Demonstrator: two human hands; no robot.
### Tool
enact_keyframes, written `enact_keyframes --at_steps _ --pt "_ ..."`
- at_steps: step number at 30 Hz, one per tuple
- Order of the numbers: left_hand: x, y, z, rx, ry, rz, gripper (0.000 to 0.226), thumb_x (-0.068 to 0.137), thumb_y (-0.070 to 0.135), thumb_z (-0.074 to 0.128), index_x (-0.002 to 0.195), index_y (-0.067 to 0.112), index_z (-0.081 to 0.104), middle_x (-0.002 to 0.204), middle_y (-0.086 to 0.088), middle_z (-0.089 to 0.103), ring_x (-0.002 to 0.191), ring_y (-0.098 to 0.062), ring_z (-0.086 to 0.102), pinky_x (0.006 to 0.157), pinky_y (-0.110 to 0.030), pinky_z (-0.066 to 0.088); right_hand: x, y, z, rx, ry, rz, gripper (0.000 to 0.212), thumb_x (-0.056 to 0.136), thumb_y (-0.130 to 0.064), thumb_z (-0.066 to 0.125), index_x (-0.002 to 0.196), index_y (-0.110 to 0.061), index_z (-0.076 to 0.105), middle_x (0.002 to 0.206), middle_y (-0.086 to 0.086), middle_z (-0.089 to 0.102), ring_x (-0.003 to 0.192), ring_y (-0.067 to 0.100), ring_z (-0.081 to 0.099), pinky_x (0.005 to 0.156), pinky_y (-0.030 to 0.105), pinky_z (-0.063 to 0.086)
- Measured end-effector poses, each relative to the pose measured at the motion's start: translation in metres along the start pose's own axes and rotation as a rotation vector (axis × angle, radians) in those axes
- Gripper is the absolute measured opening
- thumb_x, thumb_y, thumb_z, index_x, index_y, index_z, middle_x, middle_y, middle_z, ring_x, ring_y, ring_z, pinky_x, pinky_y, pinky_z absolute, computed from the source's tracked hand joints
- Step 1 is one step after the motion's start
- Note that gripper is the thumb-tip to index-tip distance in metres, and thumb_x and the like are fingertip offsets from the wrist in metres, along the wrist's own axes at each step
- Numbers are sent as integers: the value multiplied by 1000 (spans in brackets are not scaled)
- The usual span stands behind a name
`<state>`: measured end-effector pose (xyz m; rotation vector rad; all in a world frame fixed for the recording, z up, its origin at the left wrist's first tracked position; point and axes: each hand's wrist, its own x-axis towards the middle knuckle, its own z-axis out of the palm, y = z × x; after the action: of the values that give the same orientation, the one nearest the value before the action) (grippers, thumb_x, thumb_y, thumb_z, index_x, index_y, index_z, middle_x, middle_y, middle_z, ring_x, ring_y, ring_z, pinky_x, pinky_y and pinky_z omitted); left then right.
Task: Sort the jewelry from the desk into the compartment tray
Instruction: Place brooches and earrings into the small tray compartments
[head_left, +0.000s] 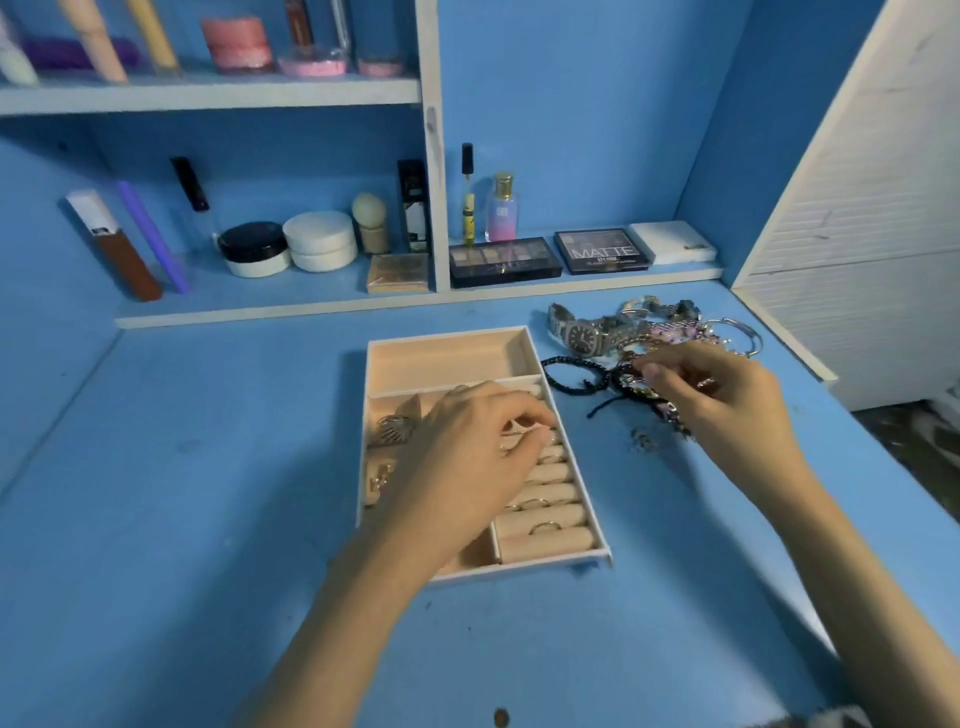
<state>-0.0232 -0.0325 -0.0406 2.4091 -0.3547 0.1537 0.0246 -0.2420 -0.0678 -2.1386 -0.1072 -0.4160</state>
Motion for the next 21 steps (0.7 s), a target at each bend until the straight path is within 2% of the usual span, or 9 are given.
enact_keyframes --at_steps 3,7,10,15,18,21 --pt "15 15 20 -15 -42 34 18 89 30 55 103 33 65 100 18 61 88 1 51 81 -19 42 -6 16 -13 -25 18 38 18 86 -12 61 81 -27 68 81 11 66 61 9 48 53 14 35" --pt "35 24 44 47 -93 89 19 89 28 55 107 29 63 94 19 58 95 -4 49 80 -21 38 -13 26 -16 -23 76 18 30 84 -2 56 83 -29 68 85 6 65 66 12 50 59 23 38" --pt "46 26 58 153 -133 104 22 89 34 55 110 27 61 101 12 59 103 -10 46 83 -22 35 -15 30 -17 5 153 10 31 84 0 53 83 -27 68 84 3 64 68 16 53 62 28 41" --pt "53 31 72 314 -158 127 33 84 46 58 106 21 60 104 4 60 105 -16 42 85 -29 36 -15 35 -23 41 216 40 31 84 1 53 84 -25 70 74 -2 59 63 10 51 57 19 39" --pt "55 32 76 319 -191 147 28 85 42 59 103 21 61 105 3 59 104 -17 42 86 -29 36 -17 35 -24 33 215 47 27 83 2 53 86 -19 71 72 -7 58 62 5 50 55 14 37" --pt "58 33 76 314 -210 187 18 88 35 56 99 21 63 101 4 58 103 -15 42 80 -24 33 -18 35 -25 29 218 45 27 83 1 54 85 -19 71 72 -5 58 62 8 50 55 16 37"
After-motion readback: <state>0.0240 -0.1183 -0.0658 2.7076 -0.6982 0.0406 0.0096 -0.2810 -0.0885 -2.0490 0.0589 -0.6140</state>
